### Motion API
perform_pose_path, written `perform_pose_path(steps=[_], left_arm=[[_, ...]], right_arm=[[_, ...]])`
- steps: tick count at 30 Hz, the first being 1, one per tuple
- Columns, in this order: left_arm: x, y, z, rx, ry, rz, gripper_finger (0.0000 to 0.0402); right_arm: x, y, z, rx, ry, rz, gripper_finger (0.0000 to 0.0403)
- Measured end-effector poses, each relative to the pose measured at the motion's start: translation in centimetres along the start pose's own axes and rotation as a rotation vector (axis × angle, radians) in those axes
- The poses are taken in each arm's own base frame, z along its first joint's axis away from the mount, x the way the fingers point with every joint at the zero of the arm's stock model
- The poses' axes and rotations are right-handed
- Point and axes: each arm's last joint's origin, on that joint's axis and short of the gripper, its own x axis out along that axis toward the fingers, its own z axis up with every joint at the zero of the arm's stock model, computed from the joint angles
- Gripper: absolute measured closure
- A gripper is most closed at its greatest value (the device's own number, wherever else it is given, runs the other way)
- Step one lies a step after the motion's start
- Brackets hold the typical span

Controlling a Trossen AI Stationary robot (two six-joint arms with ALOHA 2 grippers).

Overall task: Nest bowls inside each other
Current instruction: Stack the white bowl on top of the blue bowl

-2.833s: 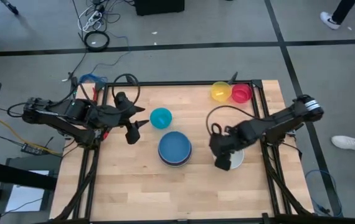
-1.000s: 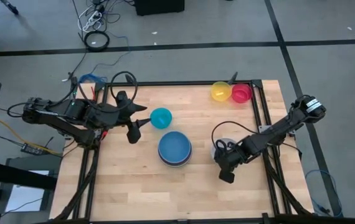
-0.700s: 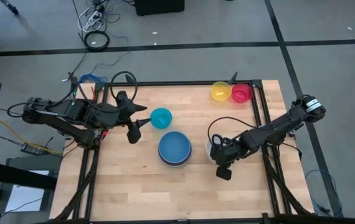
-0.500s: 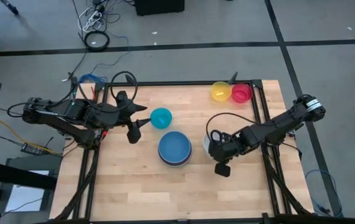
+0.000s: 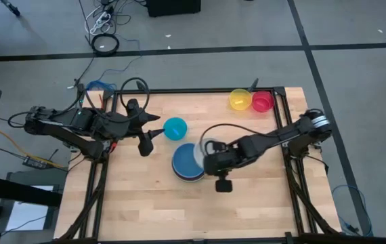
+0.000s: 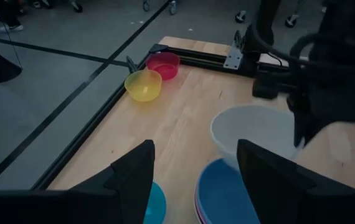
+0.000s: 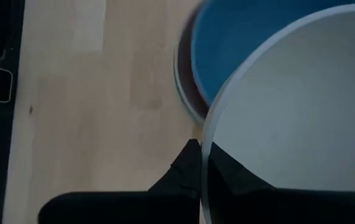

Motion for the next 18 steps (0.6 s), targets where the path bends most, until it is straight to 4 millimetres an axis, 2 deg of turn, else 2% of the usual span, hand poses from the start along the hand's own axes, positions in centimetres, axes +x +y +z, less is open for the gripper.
perform_pose_path(steps=[4,8,15,18], left_arm=[[0.0,0.0,0.0,0.001,0.001,0.000,0.0166],[0.0,0.0,0.0,0.003,0.004,0.001,0.0166],[0.0,0.0,0.0,0.008,0.004,0.001,0.0166],[0.0,0.0,0.0,0.008,0.004,0.001,0.0166]], right_arm=[[1.0,0.1,2.5,-0.086,0.027,-0.004,0.0403],[2.1,0.1,4.0,-0.125,0.051,0.027,0.0403],[5.6,0.5,5.3,-0.178,0.076,0.061,0.0403],[6.4,0.2,5.7,-0.172,0.058,0.059,0.0401]])
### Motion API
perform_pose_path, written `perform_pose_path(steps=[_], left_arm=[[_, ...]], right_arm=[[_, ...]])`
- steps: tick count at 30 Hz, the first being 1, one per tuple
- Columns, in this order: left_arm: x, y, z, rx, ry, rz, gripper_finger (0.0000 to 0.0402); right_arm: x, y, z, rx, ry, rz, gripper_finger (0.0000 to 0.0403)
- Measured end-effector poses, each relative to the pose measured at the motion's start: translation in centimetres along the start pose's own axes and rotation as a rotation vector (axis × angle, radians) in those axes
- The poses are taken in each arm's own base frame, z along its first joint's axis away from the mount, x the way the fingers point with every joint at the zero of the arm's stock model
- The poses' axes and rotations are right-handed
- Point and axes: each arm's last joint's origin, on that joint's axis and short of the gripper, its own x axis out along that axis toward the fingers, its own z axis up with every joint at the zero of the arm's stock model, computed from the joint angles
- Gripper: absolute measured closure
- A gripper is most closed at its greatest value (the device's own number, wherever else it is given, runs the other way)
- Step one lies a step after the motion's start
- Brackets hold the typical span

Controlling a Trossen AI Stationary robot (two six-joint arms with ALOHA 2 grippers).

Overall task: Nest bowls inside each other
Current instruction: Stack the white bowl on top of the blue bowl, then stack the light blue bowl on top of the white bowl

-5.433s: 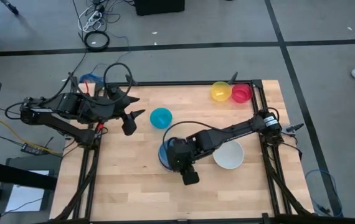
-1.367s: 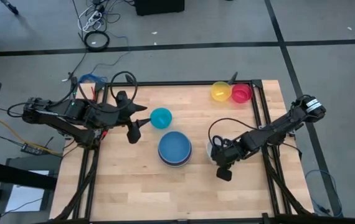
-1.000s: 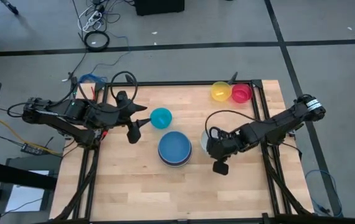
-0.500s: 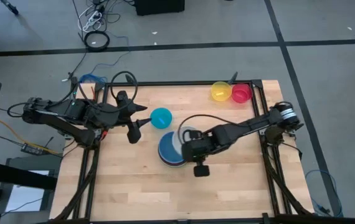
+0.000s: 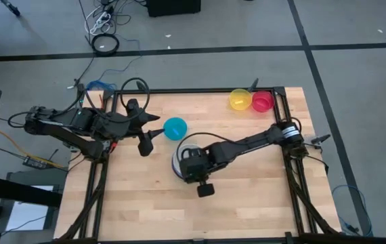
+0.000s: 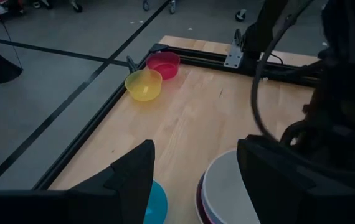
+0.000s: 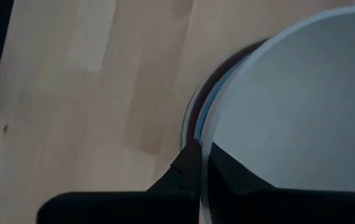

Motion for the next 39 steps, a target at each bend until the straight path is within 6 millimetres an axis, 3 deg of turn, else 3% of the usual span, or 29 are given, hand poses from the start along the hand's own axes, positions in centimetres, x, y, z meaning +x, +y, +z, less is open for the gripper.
perform_pose_path(steps=[5,9,17,25,29,32,39], left_arm=[[0.0,0.0,0.0,0.001,0.002,0.000,0.0166],[0.0,0.0,0.0,0.003,0.002,0.000,0.0166],[0.0,0.0,0.0,0.004,0.004,0.001,0.0166],[0.0,0.1,-0.3,0.008,0.024,0.007,0.0166],[0.0,0.3,-0.7,0.033,0.061,0.042,0.0166],[0.2,0.5,-1.4,0.047,0.103,0.098,0.0166],[3.2,0.8,-5.5,0.077,0.235,0.189,0.0166]], right_arm=[[-0.6,-0.6,0.4,0.001,-0.051,-0.009,0.0365],[-2.0,-1.3,0.4,0.034,-0.082,-0.017,0.0307],[-2.3,-1.5,0.2,0.051,-0.063,-0.069,0.0216],[-2.5,-1.8,0.2,0.030,-0.065,-0.157,0.0222],[-5.1,-2.3,0.6,0.010,-0.106,-0.227,0.0227],[-7.5,-3.9,0.2,0.039,-0.096,-0.276,0.0225],[-10.2,-9.6,-2.4,0.149,0.032,-0.381,0.0220]])
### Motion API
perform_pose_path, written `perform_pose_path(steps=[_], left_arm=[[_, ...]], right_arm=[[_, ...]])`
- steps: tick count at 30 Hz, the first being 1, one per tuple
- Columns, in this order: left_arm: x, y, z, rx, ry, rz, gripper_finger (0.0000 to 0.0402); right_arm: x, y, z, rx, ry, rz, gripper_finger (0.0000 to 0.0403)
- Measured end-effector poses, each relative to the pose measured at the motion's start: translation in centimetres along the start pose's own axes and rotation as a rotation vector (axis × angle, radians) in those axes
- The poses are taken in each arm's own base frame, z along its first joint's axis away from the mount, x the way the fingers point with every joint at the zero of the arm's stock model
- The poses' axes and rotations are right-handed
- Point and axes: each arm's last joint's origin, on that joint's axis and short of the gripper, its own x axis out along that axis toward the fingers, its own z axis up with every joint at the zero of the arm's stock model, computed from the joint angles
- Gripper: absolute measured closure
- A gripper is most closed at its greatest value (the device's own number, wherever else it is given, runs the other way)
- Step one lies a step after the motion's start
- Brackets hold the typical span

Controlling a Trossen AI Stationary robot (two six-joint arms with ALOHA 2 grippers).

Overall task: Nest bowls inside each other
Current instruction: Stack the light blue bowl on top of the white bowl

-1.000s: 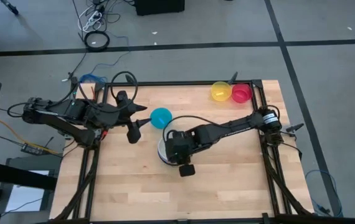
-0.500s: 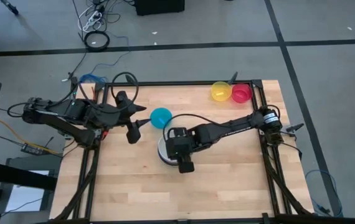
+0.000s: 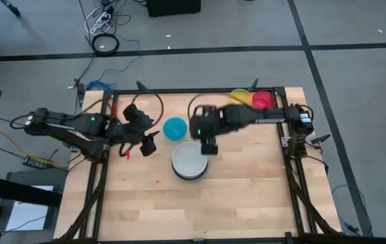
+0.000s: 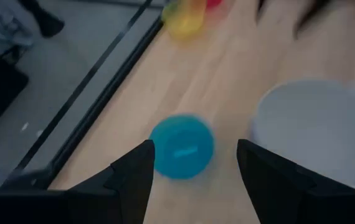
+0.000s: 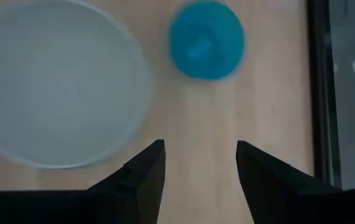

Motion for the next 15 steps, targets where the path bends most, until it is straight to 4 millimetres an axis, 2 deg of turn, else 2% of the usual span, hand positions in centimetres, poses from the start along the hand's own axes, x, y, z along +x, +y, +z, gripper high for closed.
perform_pose_path(steps=[4,10,15], left_arm=[[2.5,-0.3,-2.2,0.014,0.051,0.039,0.0166],[5.1,-0.5,-4.3,0.087,0.057,0.055,0.0166],[7.2,-0.8,-5.4,0.199,0.030,-0.070,0.0166]], right_arm=[[1.6,-3.1,-0.7,0.054,0.062,0.005,0.0224],[5.2,-6.7,-2.8,0.118,0.169,0.082,0.0229],[6.3,-9.2,-4.3,0.164,0.181,0.076,0.0229]])
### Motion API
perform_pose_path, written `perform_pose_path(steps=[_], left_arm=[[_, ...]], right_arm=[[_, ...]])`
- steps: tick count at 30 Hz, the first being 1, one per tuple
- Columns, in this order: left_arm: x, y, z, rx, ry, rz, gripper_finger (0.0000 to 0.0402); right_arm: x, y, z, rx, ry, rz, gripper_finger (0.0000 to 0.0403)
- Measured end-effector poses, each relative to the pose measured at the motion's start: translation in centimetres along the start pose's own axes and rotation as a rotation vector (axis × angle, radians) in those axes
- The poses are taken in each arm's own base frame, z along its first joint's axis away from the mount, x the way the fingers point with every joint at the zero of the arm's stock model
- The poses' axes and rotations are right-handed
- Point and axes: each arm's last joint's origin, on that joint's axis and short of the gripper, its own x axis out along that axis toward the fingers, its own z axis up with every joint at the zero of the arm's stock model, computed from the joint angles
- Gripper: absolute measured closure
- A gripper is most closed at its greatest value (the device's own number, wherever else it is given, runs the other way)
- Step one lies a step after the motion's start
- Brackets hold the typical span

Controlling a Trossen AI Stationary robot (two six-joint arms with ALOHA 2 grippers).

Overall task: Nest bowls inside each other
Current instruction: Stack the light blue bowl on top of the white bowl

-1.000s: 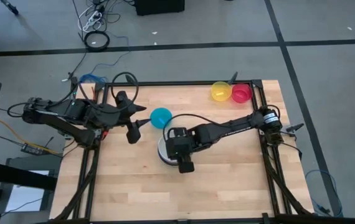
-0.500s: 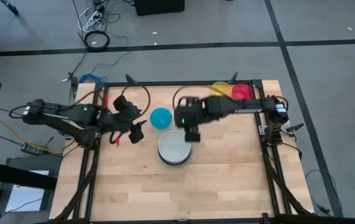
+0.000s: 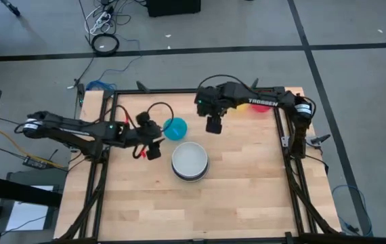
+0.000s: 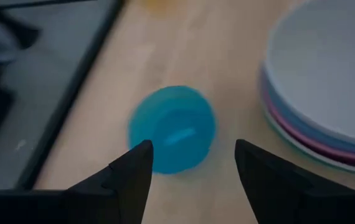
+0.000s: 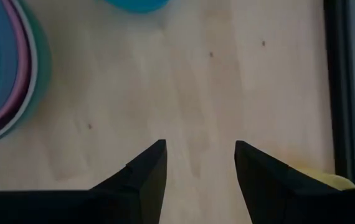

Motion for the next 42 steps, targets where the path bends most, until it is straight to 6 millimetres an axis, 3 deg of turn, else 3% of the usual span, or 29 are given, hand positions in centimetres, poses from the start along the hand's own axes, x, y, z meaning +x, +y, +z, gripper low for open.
perform_pose_path(steps=[7,14,23,33,42], left_arm=[[2.3,1.1,-1.5,0.118,0.010,-0.172,0.0171],[4.4,3.3,-2.5,0.189,0.082,-0.199,0.0191],[9.8,3.9,-3.6,0.236,0.178,-0.238,0.0194],[11.9,3.5,-2.7,0.294,0.251,-0.308,0.0195],[14.1,2.8,-3.6,0.305,0.354,-0.345,0.0213]], right_arm=[[-3.1,-3.3,-1.3,0.072,-0.107,-0.019,0.0231],[-7.4,-5.3,-3.5,0.152,-0.217,-0.057,0.0231],[-11.4,-4.9,-5.6,0.181,-0.324,-0.066,0.0232],[-14.8,-4.7,-8.2,0.237,-0.397,-0.134,0.0231],[-17.3,-4.6,-10.6,0.282,-0.439,-0.196,0.0231]])
